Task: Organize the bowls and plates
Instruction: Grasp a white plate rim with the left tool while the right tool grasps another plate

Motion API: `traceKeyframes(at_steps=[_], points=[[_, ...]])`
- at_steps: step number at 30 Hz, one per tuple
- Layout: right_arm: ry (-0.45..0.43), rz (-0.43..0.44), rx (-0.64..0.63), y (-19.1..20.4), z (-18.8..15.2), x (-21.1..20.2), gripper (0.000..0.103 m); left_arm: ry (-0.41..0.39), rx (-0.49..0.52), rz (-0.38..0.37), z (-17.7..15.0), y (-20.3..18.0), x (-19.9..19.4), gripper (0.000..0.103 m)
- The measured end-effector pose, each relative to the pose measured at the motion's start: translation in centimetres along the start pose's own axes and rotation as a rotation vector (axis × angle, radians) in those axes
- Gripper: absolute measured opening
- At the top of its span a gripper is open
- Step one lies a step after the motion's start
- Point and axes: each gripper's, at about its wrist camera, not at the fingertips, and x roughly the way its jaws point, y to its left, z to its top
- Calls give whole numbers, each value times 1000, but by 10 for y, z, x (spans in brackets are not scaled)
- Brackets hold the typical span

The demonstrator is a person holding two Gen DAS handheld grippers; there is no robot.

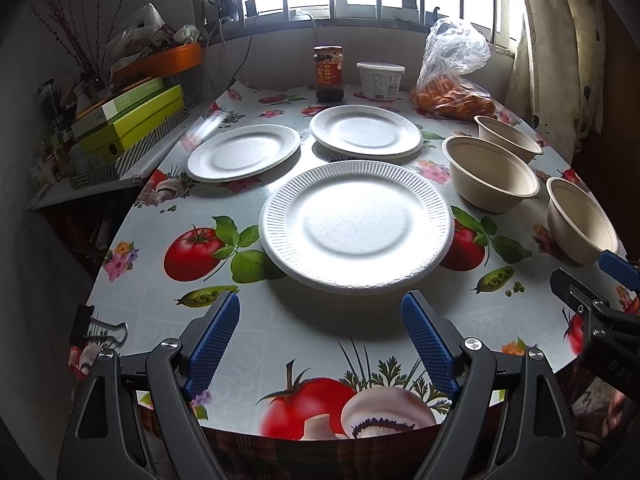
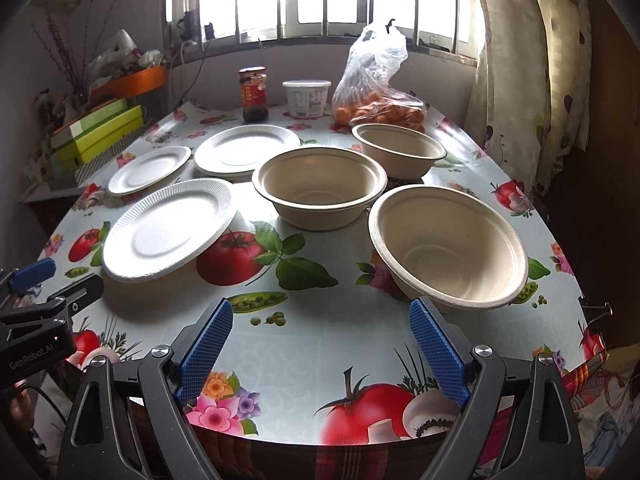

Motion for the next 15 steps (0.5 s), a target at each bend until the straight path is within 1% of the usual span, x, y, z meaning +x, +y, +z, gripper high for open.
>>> traceKeyframes(at_steps=[6, 10, 15], points=[[8, 74, -14, 8, 12, 5, 91, 15, -53, -39, 13, 23, 7, 84], [22, 113, -47, 20, 20, 13, 91, 7, -49, -31, 21, 40, 12, 84], [23, 154, -96, 38, 36, 22, 91, 27, -54, -21, 31, 61, 25, 84]])
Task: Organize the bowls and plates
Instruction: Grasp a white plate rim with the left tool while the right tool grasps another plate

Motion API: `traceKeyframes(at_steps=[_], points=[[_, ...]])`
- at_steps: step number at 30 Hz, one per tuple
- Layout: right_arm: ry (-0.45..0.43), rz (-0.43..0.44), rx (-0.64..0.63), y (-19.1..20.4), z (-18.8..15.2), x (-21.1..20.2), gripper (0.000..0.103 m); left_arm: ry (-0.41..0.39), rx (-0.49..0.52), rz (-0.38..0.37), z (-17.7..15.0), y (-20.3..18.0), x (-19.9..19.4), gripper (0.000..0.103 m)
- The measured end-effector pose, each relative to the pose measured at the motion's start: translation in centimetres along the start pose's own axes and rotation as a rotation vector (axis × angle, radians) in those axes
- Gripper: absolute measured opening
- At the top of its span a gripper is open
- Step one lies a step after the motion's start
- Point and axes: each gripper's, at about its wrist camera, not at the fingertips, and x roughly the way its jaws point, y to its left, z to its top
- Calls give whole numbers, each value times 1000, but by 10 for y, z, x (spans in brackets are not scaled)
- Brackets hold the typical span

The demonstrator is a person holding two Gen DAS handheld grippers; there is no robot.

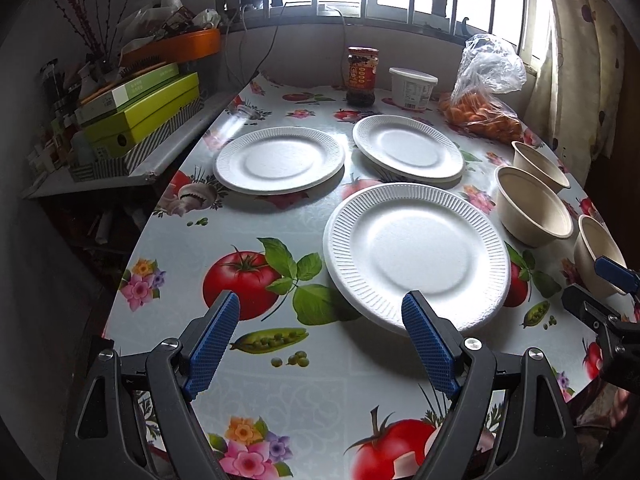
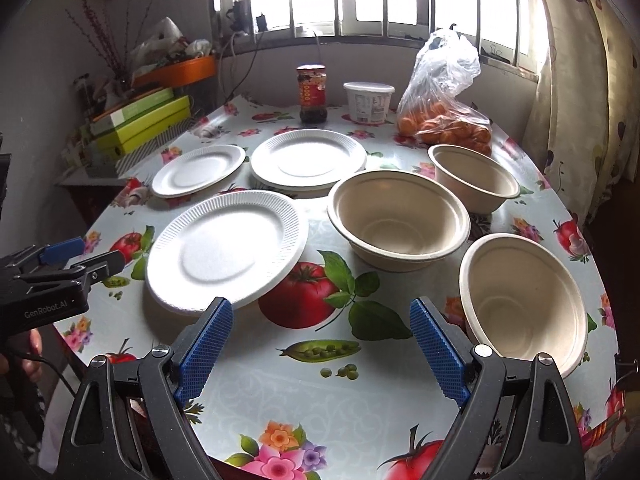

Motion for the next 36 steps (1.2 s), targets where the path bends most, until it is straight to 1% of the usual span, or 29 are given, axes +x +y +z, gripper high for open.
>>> traceKeyframes(at_steps=[2, 6, 8, 11, 12, 15, 17, 21, 23, 25, 27, 30, 32, 34, 36], points=[[5, 21, 2, 3, 6, 8, 90, 12, -16, -12, 4, 8, 6, 84], [60, 78, 55, 2, 11, 26, 85, 49, -62, -60, 9, 18, 19, 84], [75, 84, 65, 2, 11, 32, 85, 65, -75, -87, 11, 21, 26, 84], [84, 90, 67, 4, 11, 38, 84, 95, -109, -105, 13, 27, 37, 83], [85, 92, 67, 5, 12, 40, 83, 106, -121, -112, 13, 29, 40, 83], [105, 90, 62, 6, 12, 48, 74, 136, -138, -123, 14, 32, 51, 78], [122, 94, 68, 6, 11, 55, 72, 151, -152, -144, 14, 33, 56, 73], [134, 97, 72, 7, 11, 62, 70, 163, -153, -160, 15, 31, 63, 71], [137, 98, 80, 5, 12, 65, 68, 175, -157, -175, 16, 30, 66, 67], [144, 97, 85, 4, 13, 68, 65, 181, -160, -191, 17, 29, 68, 65], [151, 97, 90, 3, 13, 71, 59, 189, -164, -195, 18, 28, 71, 64], [157, 109, 100, 2, 13, 74, 56, 187, -165, -205, 20, 27, 72, 62], [165, 123, 112, 1, 14, 76, 56, 190, -163, -212, 22, 25, 73, 51], [169, 135, 117, 0, 14, 78, 54, 192, -153, -214, 23, 22, 75, 49], [172, 138, 121, 0, 14, 79, 47, 191, -147, -214, 24, 20, 75, 44]])
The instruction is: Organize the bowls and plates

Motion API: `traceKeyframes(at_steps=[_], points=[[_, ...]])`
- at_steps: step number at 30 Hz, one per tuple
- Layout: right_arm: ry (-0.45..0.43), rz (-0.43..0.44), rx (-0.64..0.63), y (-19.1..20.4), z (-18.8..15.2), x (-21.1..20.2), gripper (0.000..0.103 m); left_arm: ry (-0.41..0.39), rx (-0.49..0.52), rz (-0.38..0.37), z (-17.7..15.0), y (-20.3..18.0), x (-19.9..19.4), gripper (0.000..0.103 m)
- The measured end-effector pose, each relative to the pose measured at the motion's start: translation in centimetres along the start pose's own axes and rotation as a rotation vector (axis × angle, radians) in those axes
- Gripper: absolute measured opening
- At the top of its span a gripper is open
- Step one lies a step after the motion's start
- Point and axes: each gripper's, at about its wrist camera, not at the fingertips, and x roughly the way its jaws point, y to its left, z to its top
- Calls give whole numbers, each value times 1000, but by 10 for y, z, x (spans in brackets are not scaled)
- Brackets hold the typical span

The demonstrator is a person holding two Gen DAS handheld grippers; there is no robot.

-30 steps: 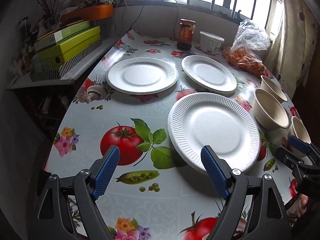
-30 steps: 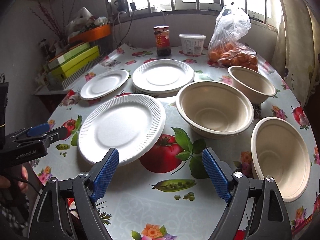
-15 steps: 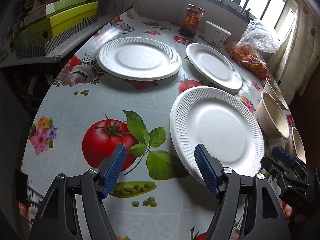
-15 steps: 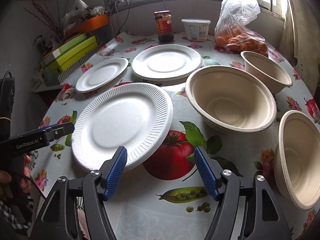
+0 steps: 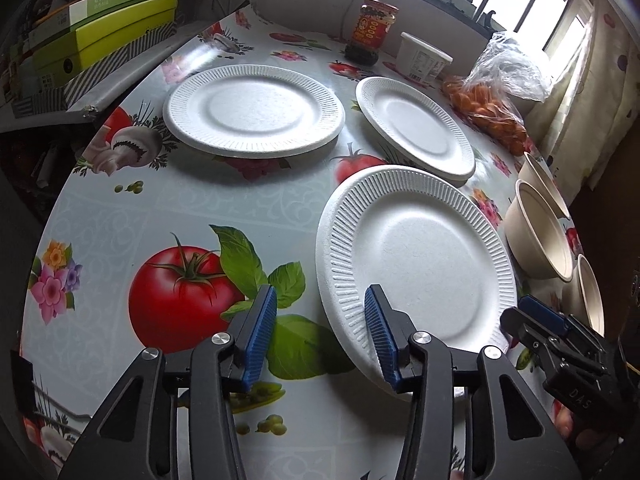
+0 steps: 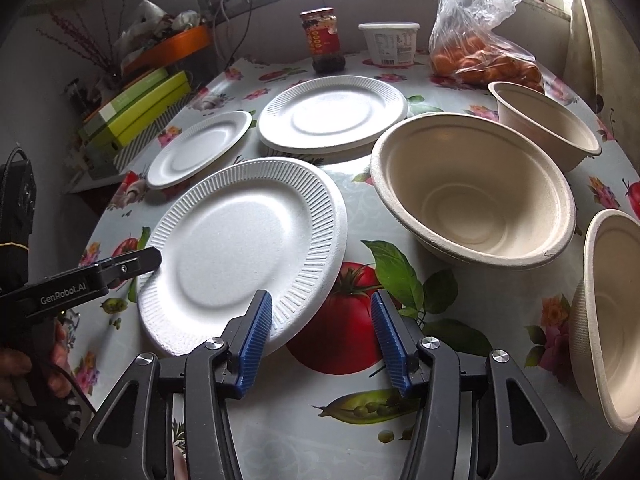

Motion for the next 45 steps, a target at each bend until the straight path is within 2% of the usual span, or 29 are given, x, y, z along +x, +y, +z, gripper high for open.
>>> traceKeyframes(at_steps=[2, 10, 14, 28, 38, 45], points=[[0, 2, 2, 0, 1, 0, 42, 3, 2, -1, 1, -1, 1, 38], [0, 26, 2, -1, 2, 1, 31, 5, 7, -7, 1, -3, 3, 34], [-1, 40, 0, 0, 2, 1, 24, 5, 10, -16, 1, -5, 3, 27], [-6, 35, -3, 1, 3, 0, 22, 8, 11, -21, 1, -6, 2, 25], [-6, 53, 0, 5, 14, -5, 21, -35, 19, -11, 12, -4, -16, 25], [-36, 54, -31, 18, 28, -17, 21, -69, 19, 0, 23, -1, -31, 25]])
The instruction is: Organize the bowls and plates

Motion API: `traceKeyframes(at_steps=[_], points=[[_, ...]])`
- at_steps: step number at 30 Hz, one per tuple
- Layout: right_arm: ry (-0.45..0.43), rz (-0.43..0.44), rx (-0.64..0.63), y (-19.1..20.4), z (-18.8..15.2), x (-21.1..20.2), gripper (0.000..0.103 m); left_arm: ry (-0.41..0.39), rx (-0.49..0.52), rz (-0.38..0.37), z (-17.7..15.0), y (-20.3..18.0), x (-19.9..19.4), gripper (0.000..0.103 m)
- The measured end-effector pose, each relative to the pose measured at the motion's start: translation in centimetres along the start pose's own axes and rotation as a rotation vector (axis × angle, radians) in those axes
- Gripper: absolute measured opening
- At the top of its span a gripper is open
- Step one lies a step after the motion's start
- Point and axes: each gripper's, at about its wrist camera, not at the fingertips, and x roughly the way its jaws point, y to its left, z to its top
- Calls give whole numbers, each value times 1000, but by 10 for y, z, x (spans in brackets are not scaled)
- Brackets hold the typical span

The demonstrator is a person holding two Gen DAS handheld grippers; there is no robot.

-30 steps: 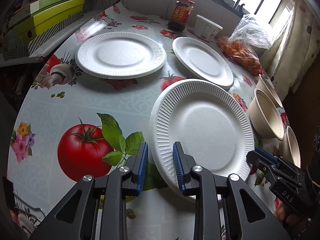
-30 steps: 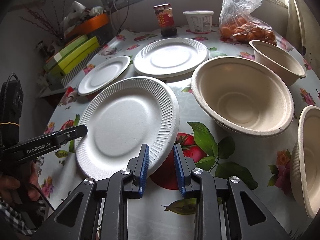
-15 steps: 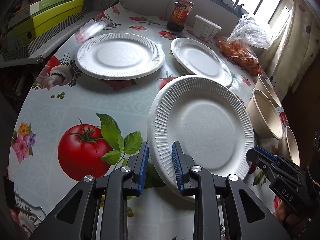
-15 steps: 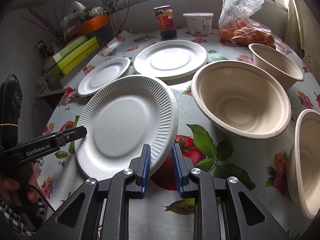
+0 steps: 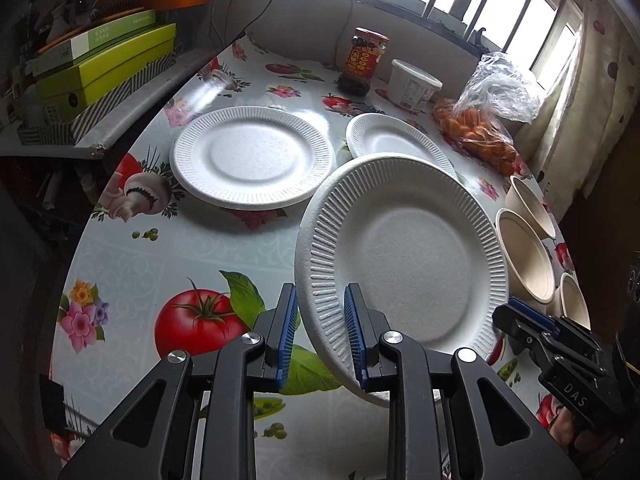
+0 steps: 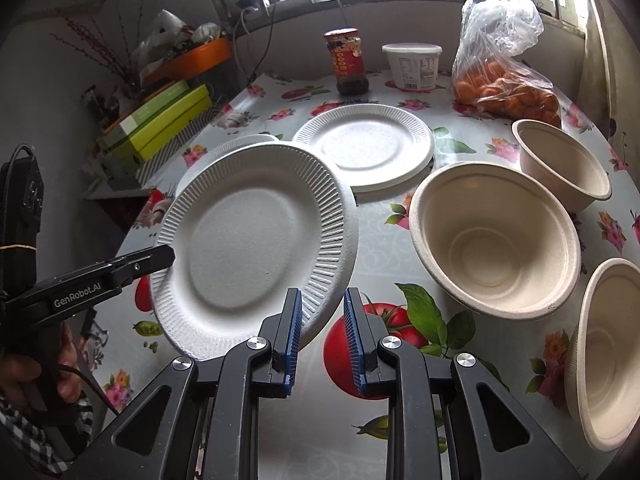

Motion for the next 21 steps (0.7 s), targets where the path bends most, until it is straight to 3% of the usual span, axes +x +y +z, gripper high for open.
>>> traceKeyframes(at_steps=[21], points=[[-15, 58, -38, 42, 82, 21, 21, -78, -29, 70, 67, 34, -23, 25]])
